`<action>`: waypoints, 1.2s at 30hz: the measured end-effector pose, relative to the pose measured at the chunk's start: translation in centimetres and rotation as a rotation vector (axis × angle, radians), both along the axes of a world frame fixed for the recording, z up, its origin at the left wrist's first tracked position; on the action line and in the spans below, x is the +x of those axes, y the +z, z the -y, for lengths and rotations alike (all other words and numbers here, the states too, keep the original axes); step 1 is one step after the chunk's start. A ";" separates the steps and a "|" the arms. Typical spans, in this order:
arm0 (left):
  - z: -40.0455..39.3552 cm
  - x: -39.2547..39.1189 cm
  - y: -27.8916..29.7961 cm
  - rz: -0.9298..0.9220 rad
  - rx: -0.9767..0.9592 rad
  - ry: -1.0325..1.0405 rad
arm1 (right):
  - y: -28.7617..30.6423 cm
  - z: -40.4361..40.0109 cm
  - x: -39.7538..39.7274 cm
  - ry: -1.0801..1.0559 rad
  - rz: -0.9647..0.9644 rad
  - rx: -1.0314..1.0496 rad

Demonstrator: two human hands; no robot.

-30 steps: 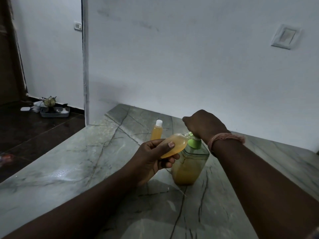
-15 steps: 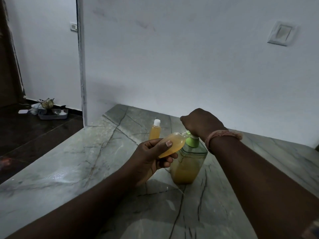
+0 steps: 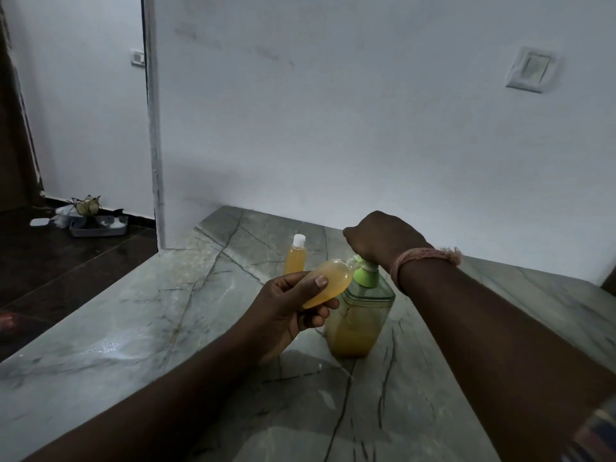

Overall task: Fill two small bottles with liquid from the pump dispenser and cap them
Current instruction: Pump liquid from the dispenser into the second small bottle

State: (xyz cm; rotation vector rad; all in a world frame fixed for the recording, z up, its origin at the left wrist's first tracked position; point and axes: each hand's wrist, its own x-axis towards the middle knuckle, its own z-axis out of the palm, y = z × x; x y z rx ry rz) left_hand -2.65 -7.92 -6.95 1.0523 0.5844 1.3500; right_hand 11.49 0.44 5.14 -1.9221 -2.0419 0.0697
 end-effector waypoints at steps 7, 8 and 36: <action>-0.2 -0.1 -0.3 0.000 -0.001 0.001 | -1.4 -0.6 0.2 -0.017 -0.142 0.047; -0.3 -0.1 -0.3 -0.001 -0.001 0.001 | -1.4 -0.6 0.3 -0.023 -0.162 0.029; -0.2 0.0 -0.1 -0.024 0.000 0.001 | -0.9 -0.4 0.2 -0.032 -0.126 0.007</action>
